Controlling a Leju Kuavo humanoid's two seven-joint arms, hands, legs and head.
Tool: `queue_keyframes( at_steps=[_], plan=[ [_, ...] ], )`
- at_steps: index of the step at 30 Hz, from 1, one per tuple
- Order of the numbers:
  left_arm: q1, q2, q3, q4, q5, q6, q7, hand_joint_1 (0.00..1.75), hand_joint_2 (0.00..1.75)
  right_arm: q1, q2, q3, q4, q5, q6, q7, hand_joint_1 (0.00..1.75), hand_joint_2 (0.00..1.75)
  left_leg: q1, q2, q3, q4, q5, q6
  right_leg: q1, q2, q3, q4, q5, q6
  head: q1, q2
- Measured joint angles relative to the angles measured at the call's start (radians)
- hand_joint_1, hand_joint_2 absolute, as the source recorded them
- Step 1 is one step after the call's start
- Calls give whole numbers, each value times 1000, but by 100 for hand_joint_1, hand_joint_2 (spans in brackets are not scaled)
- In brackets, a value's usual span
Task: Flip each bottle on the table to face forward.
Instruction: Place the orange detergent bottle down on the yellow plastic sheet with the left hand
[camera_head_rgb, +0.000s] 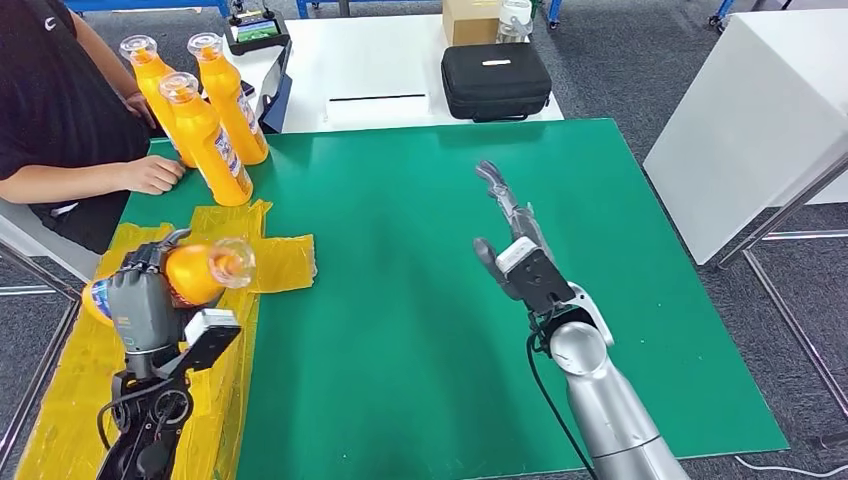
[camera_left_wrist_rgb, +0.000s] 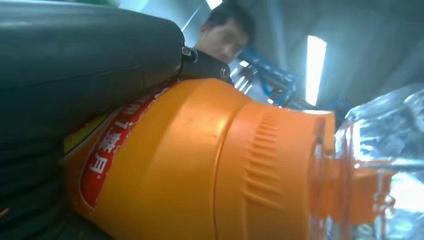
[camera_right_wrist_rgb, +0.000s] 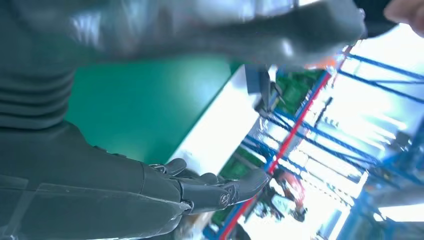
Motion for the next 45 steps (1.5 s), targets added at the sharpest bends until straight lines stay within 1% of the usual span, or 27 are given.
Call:
queue_keyframes(
  at_steps=[1, 3, 5, 7, 11, 13, 15, 17, 18, 21, 22, 25, 27, 29, 32, 35, 40, 45],
  plan=[
    [0, -4, 23, 13, -94, 1, 18, 175, 175, 7, -7, -6, -16, -3, 0, 0, 0, 0, 0, 0, 0, 0, 0, 0, 0, 0, 0, 0, 0, 0, 0, 0],
    [-2, -10, 51, 49, -268, 1, 82, 175, 175, 21, -18, -18, -44, -8, 0, -1, 0, 0, 0, 0, 0, 0, 0, 0, 0, 0, 0, 0, 0, 0, 0, 0],
    [-4, -10, 57, 92, -376, 1, 141, 175, 175, 32, -25, -26, -67, -10, 0, -1, 0, 0, 0, 0, 1, 0, 0, 0, 0, 0, 0, 0, 0, 0, 0, 0],
    [-5, -11, 57, 127, -414, 2, 166, 175, 175, 40, -31, -30, -83, -11, 0, -1, 0, 0, 0, 0, 1, 0, 1, 0, 0, 0, 0, 0, 1, 0, 0, 0],
    [-10, -11, 57, 170, -435, 2, 182, 175, 175, 49, -38, -33, -102, -12, 0, -1, 0, 0, 0, 1, 1, 0, 1, 0, 0, 0, 0, 0, 1, 0, 0, 0],
    [-21, -10, 51, 201, -470, 0, 216, 175, 175, 51, -41, -35, -108, -12, 0, 0, 0, 0, 0, 0, 0, 0, 1, 0, 0, 0, 0, 0, 0, 0, 0, 0],
    [-40, -7, 29, 253, -500, -15, 263, 175, 175, 53, -42, -37, -111, -12, 1, 0, 0, 0, 0, 0, 0, 0, 1, 0, 0, 0, 0, 0, 0, 0, 0, 0],
    [-60, -1, -12, 312, -507, -47, 292, 175, 175, 54, -43, -41, -112, -12, 5, 1, 0, 0, 0, 0, 0, 0, 1, 0, 0, 0, 0, 0, 1, 0, 0, 0],
    [-68, 1, -35, 342, -505, -66, 298, 169, 175, 55, -43, -44, -113, -12, 9, 1, 0, 0, 0, 0, 0, 0, 1, 0, 0, 0, 0, 0, 1, 0, 0, 0],
    [-94, 4, -102, 420, -487, -118, 299, 38, 44, 57, -43, -50, -114, -8, 18, 2, 0, 0, -1, 0, 0, 0, 1, 0, 0, 0, 1, 0, 1, 0, 0, 0],
    [-102, 5, -121, 438, -479, -132, 297, 0, 0, 58, -43, -51, -114, -7, 20, 3, 0, 0, -1, 0, 0, 0, 1, 0, -1, 0, 1, 0, 1, 0, 0, 0],
    [-122, 8, -155, 472, -435, -168, 279, 0, 0, 59, -44, -54, -114, -4, 28, 3, 0, 0, -1, 0, 1, 0, 1, 1, -2, 0, 1, 0, 1, 0, 0, 0],
    [-131, 11, -171, 486, -376, -197, 253, 0, 0, 64, -44, -57, -114, 1, 33, 3, 0, 0, -1, 0, 1, 0, 1, 1, -2, 0, 1, 0, 1, 0, 0, 0],
    [-134, 16, -187, 491, -322, -225, 234, 0, 0, 72, -44, -62, -114, 6, 36, 4, 0, 0, -1, 0, 1, 0, 1, 1, -2, 0, 2, 0, 1, 0, 0, 0],
    [-135, 23, -201, 492, -287, -245, 224, 0, 0, 81, -43, -70, -114, 12, 37, 5, 0, 0, -1, 0, 1, 0, 1, 1, -2, 0, 2, 0, 1, 0, 0, 0],
    [-136, 27, -206, 492, -241, -267, 199, 0, 0, 84, -43, -74, -114, 17, 42, 6, 0, 0, -1, 0, 1, 0, 1, 1, -2, 0, 2, 0, 1, 0, 0, 0],
    [-136, 34, -205, 473, -118, -327, 153, 0, 0, 88, -43, -81, -114, 21, 52, 10, 0, 0, -1, -1, 1, 0, 1, 1, -2, 0, 3, 0, 1, 0, 0, 0],
    [-118, 36, -181, 414, 98, -405, 71, 0, 0, 93, -44, -83, -114, 24, 55, 12, 0, 0, -1, 0, 2, 0, 2, 1, -2, 0, 3, 0, 1, 1, 0, 0]
  ],
)
